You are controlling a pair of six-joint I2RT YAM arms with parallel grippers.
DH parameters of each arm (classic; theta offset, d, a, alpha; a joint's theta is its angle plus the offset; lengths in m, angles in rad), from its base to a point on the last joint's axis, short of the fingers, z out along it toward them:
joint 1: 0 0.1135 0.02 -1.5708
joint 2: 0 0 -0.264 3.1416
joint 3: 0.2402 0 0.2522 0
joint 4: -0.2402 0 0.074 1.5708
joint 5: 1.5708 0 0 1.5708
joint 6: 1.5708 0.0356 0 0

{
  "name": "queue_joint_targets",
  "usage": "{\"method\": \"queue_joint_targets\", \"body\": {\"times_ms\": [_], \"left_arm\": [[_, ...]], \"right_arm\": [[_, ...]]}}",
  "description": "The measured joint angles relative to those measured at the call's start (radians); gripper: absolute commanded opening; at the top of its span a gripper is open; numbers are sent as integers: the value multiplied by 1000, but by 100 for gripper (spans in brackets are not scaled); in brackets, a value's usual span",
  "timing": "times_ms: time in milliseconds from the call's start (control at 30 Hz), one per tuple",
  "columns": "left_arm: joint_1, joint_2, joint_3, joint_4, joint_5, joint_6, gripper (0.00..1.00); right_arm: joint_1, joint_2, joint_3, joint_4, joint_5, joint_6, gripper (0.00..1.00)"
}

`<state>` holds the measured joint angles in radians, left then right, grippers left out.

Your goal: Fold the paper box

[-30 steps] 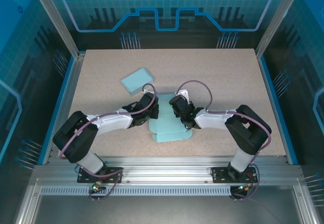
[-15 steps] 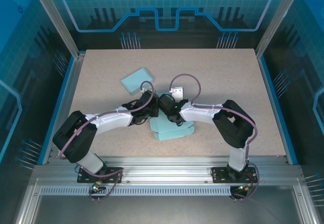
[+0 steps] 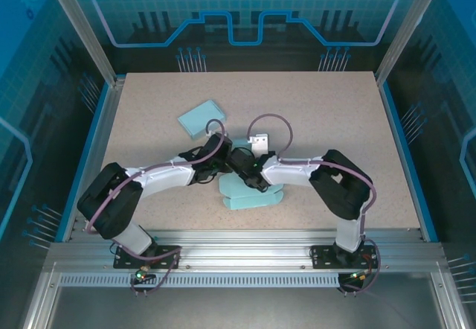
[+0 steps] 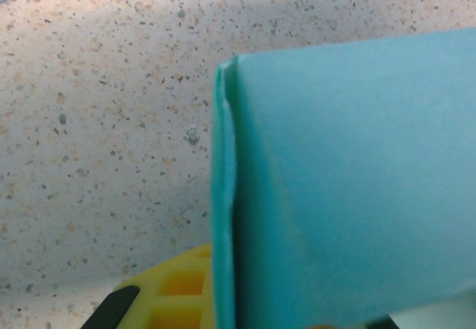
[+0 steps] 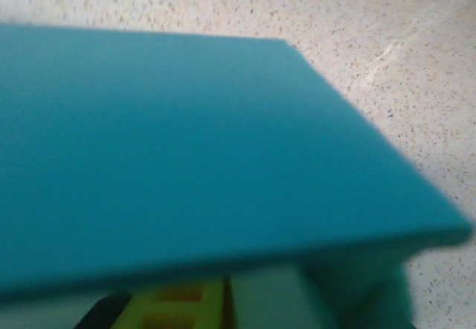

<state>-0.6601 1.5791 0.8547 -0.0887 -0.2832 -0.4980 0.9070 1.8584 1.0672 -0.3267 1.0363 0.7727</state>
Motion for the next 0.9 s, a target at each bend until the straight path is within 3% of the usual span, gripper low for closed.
{"method": "queue_joint_targets", "body": {"times_ms": [200,400,633,900], "left_arm": [[-10,-2,0,-63,-26,3,0],[-3,-5,36,-122,-40,10,0],[26,-25,102,-196,45,59,0],[84,-14,255,-457,153,193,0]], "right_arm": [[-34,-102,-139,163,-149,-182,71],[-49,-187,-177,188,-300,-264,96],[-86,-388,-236,193,-506,-287,100],[-176,-705,-265,116,-702,-288,100]]}}
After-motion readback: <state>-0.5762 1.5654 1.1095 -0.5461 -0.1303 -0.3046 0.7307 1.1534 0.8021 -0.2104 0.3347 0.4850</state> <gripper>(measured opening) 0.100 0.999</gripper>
